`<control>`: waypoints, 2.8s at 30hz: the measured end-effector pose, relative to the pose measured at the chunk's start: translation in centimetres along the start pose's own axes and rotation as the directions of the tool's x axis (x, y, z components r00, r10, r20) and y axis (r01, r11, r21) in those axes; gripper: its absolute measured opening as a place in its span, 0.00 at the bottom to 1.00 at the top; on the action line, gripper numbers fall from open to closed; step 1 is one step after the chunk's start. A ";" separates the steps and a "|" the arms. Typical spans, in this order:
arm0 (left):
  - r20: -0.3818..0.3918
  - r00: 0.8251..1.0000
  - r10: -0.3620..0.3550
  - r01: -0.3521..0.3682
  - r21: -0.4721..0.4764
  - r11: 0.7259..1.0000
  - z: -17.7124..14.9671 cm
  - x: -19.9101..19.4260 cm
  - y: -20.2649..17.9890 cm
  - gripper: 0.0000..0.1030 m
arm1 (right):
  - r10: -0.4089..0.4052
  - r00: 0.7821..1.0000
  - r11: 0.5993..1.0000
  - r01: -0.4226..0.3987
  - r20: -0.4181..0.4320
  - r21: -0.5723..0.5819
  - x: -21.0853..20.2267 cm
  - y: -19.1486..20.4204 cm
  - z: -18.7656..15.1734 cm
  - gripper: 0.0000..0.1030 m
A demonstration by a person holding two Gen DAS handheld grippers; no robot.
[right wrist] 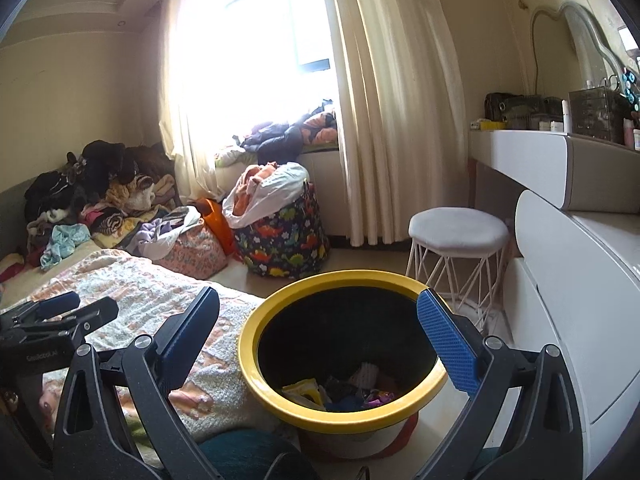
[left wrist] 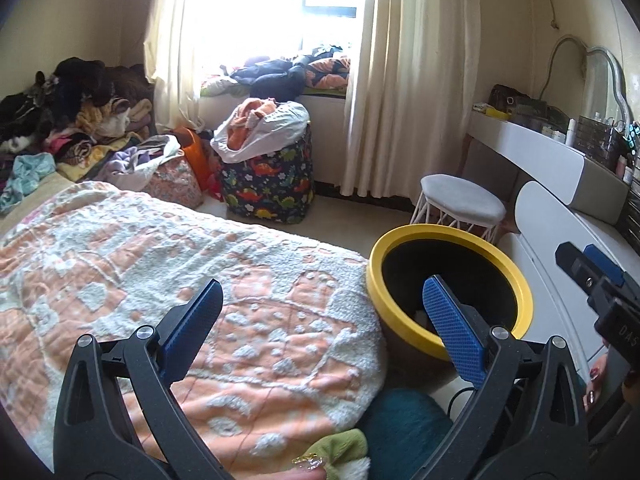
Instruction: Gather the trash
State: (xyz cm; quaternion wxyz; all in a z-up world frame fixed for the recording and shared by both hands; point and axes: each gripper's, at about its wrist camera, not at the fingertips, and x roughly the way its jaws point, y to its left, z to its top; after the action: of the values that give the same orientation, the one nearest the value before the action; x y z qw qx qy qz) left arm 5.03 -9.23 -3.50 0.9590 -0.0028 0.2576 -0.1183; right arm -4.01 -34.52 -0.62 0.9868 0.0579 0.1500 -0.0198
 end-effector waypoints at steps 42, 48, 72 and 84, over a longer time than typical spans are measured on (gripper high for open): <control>0.043 0.999 0.004 -0.003 -0.014 1.000 -1.8 -1.9 0.4 0.89 | -0.013 0.999 1.000 0.014 0.046 -0.022 -1.1 1.4 -1.3 0.94; 0.044 0.999 0.004 -0.003 -0.013 1.000 -1.8 -1.9 0.4 0.89 | -0.014 0.999 1.000 0.015 0.046 -0.020 -1.1 1.4 -1.3 0.94; 0.042 0.999 0.028 -0.027 -0.020 0.999 -2.1 -2.0 0.8 0.89 | -0.025 0.999 1.000 0.025 0.034 0.000 -0.9 0.8 -1.3 0.94; -0.032 0.952 0.304 -0.301 -0.263 0.917 -2.8 -5.0 12.2 0.89 | 0.323 0.936 0.931 -0.341 -0.141 -0.132 2.9 13.4 2.7 0.94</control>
State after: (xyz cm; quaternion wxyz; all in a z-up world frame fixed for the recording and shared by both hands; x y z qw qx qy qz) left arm 2.19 3.95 -4.21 0.9578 -0.0915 0.2640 0.0668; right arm 0.35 -21.62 2.50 0.9669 0.0068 0.1966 0.1628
